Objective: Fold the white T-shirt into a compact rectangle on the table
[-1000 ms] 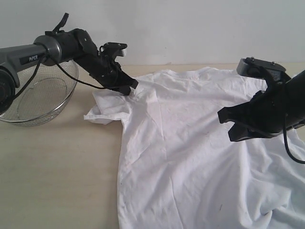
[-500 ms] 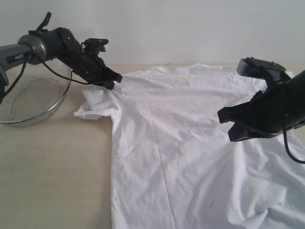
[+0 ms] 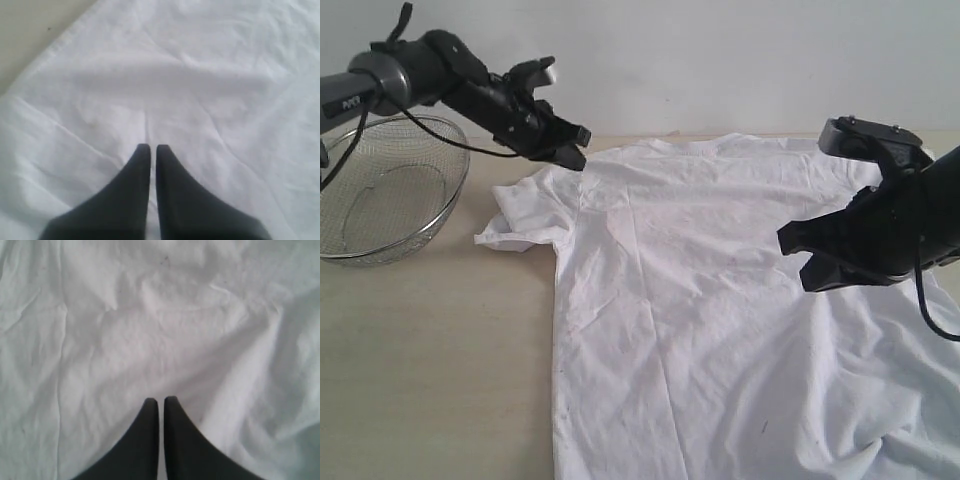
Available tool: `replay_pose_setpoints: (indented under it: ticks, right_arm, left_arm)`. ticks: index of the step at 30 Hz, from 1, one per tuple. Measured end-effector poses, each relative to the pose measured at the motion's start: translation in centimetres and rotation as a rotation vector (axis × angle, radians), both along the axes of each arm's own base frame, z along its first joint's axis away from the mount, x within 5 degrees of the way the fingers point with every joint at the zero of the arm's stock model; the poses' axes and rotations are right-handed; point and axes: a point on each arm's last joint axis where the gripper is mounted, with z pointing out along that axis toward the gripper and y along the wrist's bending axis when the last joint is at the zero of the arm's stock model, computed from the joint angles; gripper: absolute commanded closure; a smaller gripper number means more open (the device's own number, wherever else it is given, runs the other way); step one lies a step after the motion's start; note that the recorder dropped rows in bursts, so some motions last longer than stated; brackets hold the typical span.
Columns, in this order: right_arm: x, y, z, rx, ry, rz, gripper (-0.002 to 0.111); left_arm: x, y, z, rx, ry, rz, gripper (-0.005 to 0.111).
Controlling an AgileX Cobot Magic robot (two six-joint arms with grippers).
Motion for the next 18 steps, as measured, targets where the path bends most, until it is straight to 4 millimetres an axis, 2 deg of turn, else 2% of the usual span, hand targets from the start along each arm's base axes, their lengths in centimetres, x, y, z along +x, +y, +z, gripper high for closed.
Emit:
replay_pose_setpoints:
  ticks: [1,2,3,4,7,11,14,18]
  right_arm:
    - [-0.1,0.0,0.0,-0.001,-0.003,-0.001,0.108]
    - [-0.7,-0.1,0.1,-0.002,-0.011,-0.011,0.108]
    - [-1.0,-0.1,0.2,0.0,-0.013,-0.019,0.108]
    - [-1.8,-0.2,0.5,0.002,-0.02,-0.033,0.108]
    - [-3.0,-0.2,1.4,0.017,-0.027,-0.039,0.108]
    - [-3.4,-0.2,2.2,0.025,-0.047,-0.043,0.108]
    - [-3.6,-0.2,2.2,0.02,-0.035,-0.03,0.108]
    - [-3.8,-0.3,2.1,-0.011,-0.023,-0.006,0.108]
  left_arm:
    - [-0.2,-0.3,1.2,-0.008,-0.01,-0.012,0.102]
    - [-0.7,-0.3,3.8,-0.023,-0.026,-0.024,0.102]
    - [-0.9,-0.4,4.8,-0.032,-0.028,-0.03,0.102]
    - [-1.7,-0.4,7.2,-0.043,-0.023,-0.055,0.102]
    - [-3.9,-0.4,10.4,-0.055,0.047,-0.099,0.102]
    - [-6.8,0.1,13.9,-0.063,0.071,-0.095,0.102]
    - [-9.1,0.4,15.2,-0.071,0.114,-0.074,0.102]
    - [-12.1,0.6,15.1,-0.092,0.193,-0.066,0.102]
